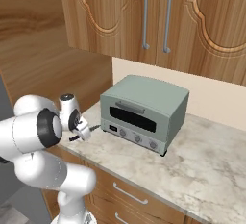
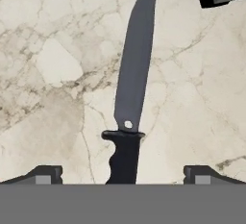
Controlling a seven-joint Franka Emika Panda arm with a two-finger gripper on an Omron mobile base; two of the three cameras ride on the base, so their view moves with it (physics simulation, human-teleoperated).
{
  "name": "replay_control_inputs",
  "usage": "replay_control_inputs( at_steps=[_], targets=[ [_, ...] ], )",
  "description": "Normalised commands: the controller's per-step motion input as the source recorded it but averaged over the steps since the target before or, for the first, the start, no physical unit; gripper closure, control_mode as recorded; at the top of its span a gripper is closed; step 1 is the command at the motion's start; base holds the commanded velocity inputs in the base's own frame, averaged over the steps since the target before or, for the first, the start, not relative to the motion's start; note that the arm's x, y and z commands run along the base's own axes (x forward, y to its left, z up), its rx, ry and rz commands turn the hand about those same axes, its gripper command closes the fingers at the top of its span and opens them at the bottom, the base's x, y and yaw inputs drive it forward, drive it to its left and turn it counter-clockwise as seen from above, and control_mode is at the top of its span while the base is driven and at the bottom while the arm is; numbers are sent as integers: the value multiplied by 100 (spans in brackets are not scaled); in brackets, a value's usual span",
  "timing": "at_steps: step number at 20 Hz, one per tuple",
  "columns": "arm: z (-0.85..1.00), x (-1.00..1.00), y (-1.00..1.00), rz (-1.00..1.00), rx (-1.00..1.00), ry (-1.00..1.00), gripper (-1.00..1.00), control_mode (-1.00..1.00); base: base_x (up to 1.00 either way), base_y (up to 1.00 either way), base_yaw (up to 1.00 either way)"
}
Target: Retrieve the butter from the fridge and place it on a plate on the dining table. Then retrieve the butter knife by the fridge and place it near the plate.
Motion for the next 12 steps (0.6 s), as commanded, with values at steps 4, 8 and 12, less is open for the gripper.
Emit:
replay_control_inputs(
  at_steps=[4, 8, 12],
  targets=[
    [-24, 9, 0, 0, 0, 0, -100, -100, 0, 0, 0],
    [-21, 0, 0, 0, 0, 0, -100, -100, 0, 0, 0],
    [-20, 2, 0, 0, 0, 0, -100, -100, 0, 0, 0]
  ],
)
